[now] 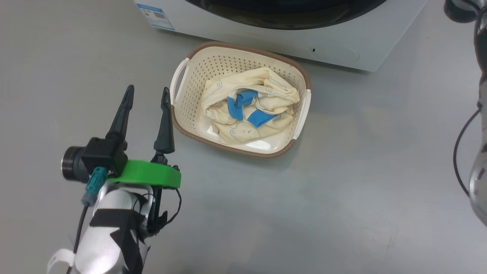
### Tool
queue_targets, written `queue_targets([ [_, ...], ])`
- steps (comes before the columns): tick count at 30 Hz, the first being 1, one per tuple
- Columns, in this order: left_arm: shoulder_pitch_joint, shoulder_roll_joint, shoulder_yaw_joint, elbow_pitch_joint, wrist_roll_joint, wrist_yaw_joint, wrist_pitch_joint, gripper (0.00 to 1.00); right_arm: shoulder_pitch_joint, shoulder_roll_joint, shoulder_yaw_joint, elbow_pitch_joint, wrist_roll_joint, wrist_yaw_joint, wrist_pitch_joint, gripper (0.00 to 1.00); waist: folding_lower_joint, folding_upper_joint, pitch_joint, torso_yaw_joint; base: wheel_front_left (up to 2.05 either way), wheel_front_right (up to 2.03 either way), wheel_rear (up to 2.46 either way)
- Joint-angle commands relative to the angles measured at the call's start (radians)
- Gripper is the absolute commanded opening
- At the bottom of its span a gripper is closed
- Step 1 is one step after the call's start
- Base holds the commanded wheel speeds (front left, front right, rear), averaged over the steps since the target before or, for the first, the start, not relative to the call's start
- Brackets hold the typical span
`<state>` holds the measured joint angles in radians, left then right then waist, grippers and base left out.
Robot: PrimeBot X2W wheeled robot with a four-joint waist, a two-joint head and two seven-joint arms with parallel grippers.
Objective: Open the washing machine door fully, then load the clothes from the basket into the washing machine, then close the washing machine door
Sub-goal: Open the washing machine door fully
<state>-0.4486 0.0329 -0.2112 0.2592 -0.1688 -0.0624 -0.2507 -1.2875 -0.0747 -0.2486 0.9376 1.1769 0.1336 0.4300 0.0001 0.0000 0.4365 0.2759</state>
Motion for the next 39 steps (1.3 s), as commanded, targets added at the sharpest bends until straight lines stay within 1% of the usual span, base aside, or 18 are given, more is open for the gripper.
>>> queue_targets([
  [1, -0.029, 0.018, 0.023, -0.037, -0.009, -0.003, -0.011, 1.00, -0.073, 0.005, 0.018, -0.011, -0.018, -0.003, -0.007, 0.00, -0.0001, 0.0000, 0.010, 0.012, 0.00, 0.00, 0.00],
  [8, -0.032, 0.018, 0.003, -0.043, -0.029, 0.009, -0.011, 1.00, -0.130, -0.010, 0.026, 0.068, -0.053, -0.003, -0.001, 0.00, -0.0001, 0.0000, 0.022, 0.031, 0.00, 0.00, 0.00],
  [12, -0.035, 0.017, -0.004, -0.045, -0.037, 0.015, -0.011, 1.00, -0.156, -0.015, 0.035, 0.111, -0.068, -0.003, 0.022, 0.00, -0.0001, 0.0000, 0.027, 0.037, 0.00, 0.00, 0.00],
  [21, -0.037, 0.017, -0.010, -0.043, -0.046, 0.022, -0.011, 1.00, -0.170, -0.016, 0.055, 0.141, -0.082, -0.003, 0.069, 0.00, -0.0001, 0.0000, 0.030, 0.036, 0.00, 0.00, 0.00],
  [32, -0.039, 0.017, -0.003, -0.044, -0.053, 0.028, -0.011, 1.00, -0.134, -0.009, 0.079, 0.122, -0.069, -0.003, 0.181, 0.00, -0.0001, 0.0000, 0.031, 0.021, 0.00, 0.00, 0.00],
  [39, -0.032, 0.017, 0.001, -0.045, -0.052, 0.031, -0.011, 1.00, -0.075, 0.004, 0.106, 0.057, -0.049, -0.003, 0.260, 0.00, -0.0001, 0.0000, 0.022, 0.004, 0.00, 0.00, 0.00],
])
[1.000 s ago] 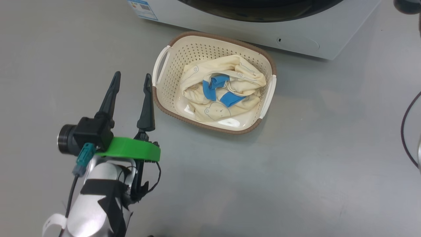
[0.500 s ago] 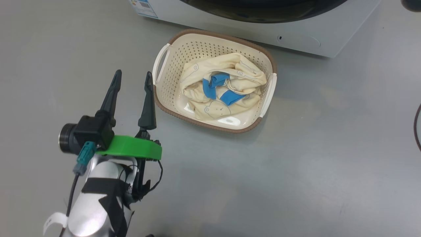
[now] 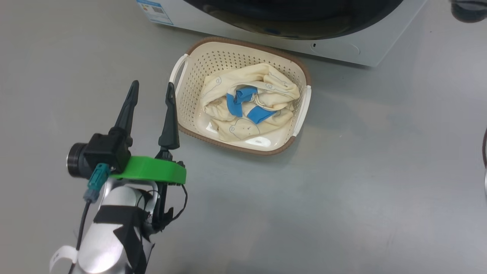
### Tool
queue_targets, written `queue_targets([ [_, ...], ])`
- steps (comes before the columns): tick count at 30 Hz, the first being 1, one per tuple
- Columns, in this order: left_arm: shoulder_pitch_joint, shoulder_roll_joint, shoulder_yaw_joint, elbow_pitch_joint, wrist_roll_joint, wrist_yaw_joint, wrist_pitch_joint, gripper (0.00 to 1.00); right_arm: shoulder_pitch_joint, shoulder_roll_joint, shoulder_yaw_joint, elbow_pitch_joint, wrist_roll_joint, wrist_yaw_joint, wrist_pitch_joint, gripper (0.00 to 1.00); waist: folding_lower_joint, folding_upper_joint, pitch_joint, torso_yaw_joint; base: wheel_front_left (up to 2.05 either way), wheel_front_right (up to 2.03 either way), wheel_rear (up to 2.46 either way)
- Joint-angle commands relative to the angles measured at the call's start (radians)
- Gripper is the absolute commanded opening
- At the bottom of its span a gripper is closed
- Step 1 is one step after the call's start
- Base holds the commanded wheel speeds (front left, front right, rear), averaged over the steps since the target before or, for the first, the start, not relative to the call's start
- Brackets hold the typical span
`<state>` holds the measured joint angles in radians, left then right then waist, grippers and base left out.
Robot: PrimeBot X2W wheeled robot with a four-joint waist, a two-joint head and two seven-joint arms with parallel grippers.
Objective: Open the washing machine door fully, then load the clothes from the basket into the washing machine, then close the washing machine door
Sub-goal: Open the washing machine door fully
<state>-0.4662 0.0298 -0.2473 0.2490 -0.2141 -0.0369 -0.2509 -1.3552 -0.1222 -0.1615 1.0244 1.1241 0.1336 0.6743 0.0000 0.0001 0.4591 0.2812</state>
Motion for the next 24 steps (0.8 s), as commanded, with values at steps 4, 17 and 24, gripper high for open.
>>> queue_targets([
  [4, -0.011, 0.020, 0.041, -0.032, -0.004, 0.005, -0.011, 1.00, 0.035, 0.059, 0.042, -0.082, 0.011, -0.003, 0.046, 0.00, 0.0000, -0.0001, -0.005, -0.010, 0.00, 0.00, 0.00],
  [17, 0.005, 0.020, 0.044, -0.018, 0.001, 0.006, -0.011, 1.00, 0.190, 0.071, 0.127, -0.279, 0.097, -0.003, 0.165, 0.00, 0.0000, -0.0001, -0.034, -0.033, 0.00, 0.00, 0.00],
  [24, 0.012, 0.020, 0.046, -0.011, 0.006, 0.004, -0.011, 1.00, 0.265, 0.072, 0.206, -0.383, 0.191, -0.003, 0.200, 0.00, 0.0000, -0.0001, -0.049, -0.041, 0.00, 0.00, 0.00],
])
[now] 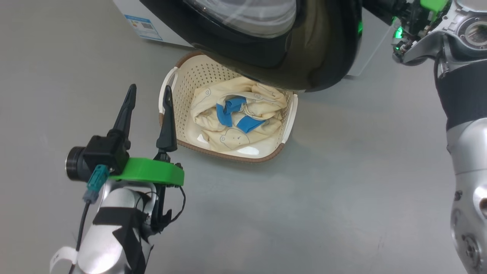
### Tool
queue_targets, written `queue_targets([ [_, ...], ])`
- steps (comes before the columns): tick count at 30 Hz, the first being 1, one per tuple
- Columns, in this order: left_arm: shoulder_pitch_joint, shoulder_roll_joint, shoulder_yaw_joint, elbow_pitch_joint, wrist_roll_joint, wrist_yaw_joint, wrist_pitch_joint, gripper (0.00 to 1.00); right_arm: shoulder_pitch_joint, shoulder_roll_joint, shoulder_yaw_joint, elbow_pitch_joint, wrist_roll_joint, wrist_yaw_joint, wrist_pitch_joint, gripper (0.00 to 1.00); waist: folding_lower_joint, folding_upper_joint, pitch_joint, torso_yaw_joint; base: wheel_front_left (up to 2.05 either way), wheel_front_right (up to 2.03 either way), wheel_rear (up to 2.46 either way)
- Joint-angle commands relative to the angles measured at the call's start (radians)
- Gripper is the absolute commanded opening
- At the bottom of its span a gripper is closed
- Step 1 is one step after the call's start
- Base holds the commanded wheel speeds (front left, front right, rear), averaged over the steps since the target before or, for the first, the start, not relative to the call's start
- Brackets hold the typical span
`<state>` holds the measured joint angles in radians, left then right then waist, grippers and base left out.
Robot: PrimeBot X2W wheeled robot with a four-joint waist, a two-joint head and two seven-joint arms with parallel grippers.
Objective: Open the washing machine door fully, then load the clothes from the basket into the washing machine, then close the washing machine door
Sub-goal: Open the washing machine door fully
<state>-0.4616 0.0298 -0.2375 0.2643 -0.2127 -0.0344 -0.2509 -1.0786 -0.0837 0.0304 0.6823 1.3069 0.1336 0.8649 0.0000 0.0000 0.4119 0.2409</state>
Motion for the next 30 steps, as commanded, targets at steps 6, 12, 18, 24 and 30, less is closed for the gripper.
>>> queue_targets([
  [6, 0.017, 0.020, 0.045, -0.023, 0.014, -0.001, -0.011, 1.00, 0.065, 0.033, 0.104, -0.141, 0.087, -0.003, 0.020, 0.00, 0.0000, 0.0000, -0.017, -0.013, 0.00, 0.00, 0.00],
  [12, 0.033, 0.020, 0.047, -0.021, 0.022, -0.004, -0.011, 1.00, 0.141, 0.033, 0.195, -0.241, 0.151, -0.003, 0.003, 0.00, 0.0000, 0.0000, -0.036, -0.026, 0.00, 0.00, 0.00],
  [18, 0.040, 0.020, 0.044, -0.018, 0.024, -0.006, -0.011, 1.00, 0.201, 0.033, 0.280, -0.305, 0.198, -0.003, -0.012, 0.00, 0.0000, 0.0000, -0.052, -0.030, 0.00, 0.00, 0.00],
  [24, 0.043, 0.020, 0.042, -0.017, 0.025, -0.005, -0.011, 1.00, 0.238, 0.033, 0.369, -0.357, 0.249, -0.003, -0.035, 0.00, 0.0000, 0.0000, -0.063, -0.031, 0.00, 0.00, 0.00],
  [30, 0.043, 0.020, 0.038, -0.014, 0.022, -0.005, -0.011, 1.00, 0.255, 0.033, 0.441, -0.388, 0.298, -0.003, -0.071, 0.00, 0.0000, 0.0000, -0.069, -0.029, 0.00, 0.00, 0.00],
])
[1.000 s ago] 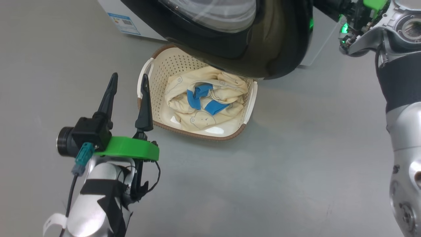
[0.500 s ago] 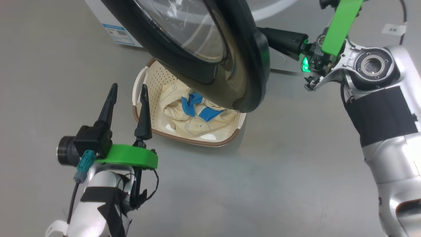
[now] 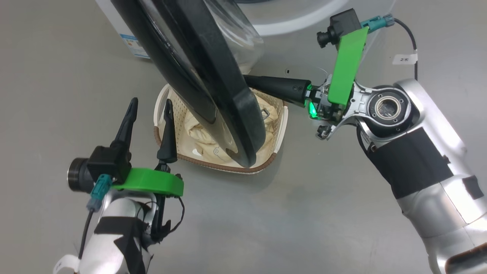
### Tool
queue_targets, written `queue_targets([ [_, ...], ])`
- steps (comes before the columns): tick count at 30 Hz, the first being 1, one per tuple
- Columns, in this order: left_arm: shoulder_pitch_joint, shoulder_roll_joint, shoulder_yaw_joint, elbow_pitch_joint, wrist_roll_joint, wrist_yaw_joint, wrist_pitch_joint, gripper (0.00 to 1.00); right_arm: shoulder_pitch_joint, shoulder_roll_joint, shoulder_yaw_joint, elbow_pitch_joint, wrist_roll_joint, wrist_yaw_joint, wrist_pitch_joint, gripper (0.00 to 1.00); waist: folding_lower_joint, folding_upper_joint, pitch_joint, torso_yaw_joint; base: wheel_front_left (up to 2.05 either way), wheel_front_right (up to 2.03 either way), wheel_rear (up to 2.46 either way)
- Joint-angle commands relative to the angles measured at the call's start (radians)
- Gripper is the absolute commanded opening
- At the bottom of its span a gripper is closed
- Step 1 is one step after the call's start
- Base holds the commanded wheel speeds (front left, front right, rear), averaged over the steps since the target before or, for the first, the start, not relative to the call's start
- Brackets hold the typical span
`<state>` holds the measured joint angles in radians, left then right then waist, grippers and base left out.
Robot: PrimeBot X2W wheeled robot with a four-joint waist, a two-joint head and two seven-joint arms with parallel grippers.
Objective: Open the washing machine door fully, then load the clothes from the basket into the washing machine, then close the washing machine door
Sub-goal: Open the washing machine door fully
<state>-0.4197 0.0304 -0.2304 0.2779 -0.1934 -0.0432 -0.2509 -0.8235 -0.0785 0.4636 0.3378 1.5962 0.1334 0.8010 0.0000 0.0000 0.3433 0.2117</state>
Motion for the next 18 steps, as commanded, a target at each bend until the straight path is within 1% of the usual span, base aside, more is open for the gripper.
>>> queue_targets([
  [1, 0.002, 0.020, 0.030, -0.028, 0.002, 0.004, -0.011, 1.00, 0.001, 0.028, 0.019, -0.046, 0.014, -0.003, -0.013, 0.00, 0.0000, 0.0000, -0.001, 0.000, 0.00, 0.00, 0.00],
  [7, -0.001, 0.020, 0.029, -0.027, 0.000, 0.005, -0.011, 1.00, 0.001, 0.028, 0.081, -0.052, 0.056, -0.003, -0.046, 0.00, 0.0000, 0.0000, -0.002, 0.000, 0.00, 0.00, 0.00],
  [18, -0.001, 0.020, 0.033, -0.027, 0.000, 0.005, -0.011, 1.00, -0.001, 0.028, 0.162, -0.056, 0.125, -0.003, -0.100, 0.00, 0.0000, 0.0000, -0.005, 0.001, 0.00, 0.00, 0.00],
])
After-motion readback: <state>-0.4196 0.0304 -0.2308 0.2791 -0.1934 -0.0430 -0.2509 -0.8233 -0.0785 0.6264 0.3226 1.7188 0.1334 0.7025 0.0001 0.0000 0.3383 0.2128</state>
